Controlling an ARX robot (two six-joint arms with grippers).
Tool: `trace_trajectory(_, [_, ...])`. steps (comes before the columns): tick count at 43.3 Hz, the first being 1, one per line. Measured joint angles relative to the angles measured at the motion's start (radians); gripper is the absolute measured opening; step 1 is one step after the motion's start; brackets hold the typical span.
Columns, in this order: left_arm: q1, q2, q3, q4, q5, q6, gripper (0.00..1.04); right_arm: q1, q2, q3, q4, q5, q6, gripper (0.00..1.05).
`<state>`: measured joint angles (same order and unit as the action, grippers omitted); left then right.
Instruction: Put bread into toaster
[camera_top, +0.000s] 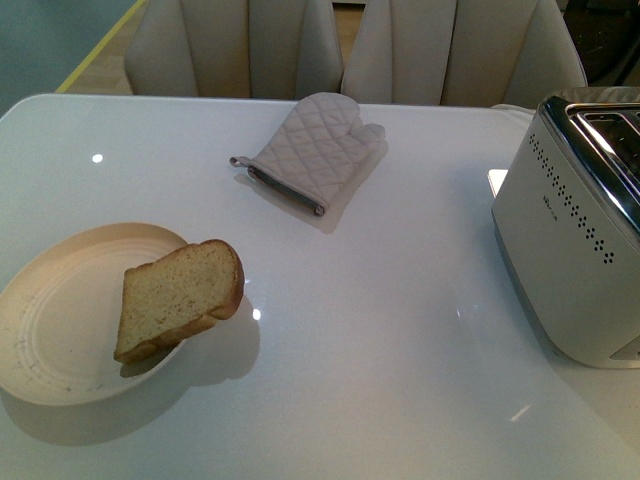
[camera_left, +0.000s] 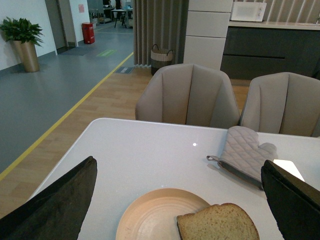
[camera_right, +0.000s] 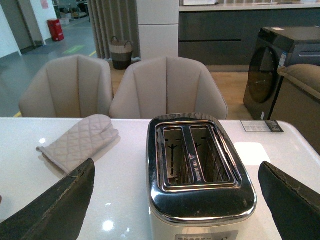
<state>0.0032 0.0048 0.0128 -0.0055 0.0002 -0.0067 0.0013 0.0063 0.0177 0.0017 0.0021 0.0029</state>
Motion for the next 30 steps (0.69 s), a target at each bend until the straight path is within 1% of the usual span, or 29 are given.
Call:
trace_trajectory(23, [0.000, 0.000, 0.000, 0.000, 0.000, 0.000, 0.98, 0.000, 0.000, 0.000, 0.000, 0.000, 0.000, 0.96])
trace_trajectory(25, [-0.004, 0.053, 0.043, -0.113, -0.005, -0.066, 0.98, 0.000, 0.000, 0.000, 0.000, 0.000, 0.000, 0.96])
trace_trajectory(27, [-0.001, 0.202, 0.128, -0.267, 0.019, -0.164, 0.98, 0.000, 0.000, 0.000, 0.000, 0.000, 0.000, 0.96])
trace_trajectory(28, [0.008, 0.275, 0.153, -0.281, 0.048, -0.212, 0.98, 0.000, 0.000, 0.000, 0.000, -0.001, 0.000, 0.96])
trace_trajectory(30, [0.031, 0.389, 0.185, -0.253, 0.090, -0.270, 0.98, 0.000, 0.000, 0.000, 0.000, -0.001, 0.000, 0.96])
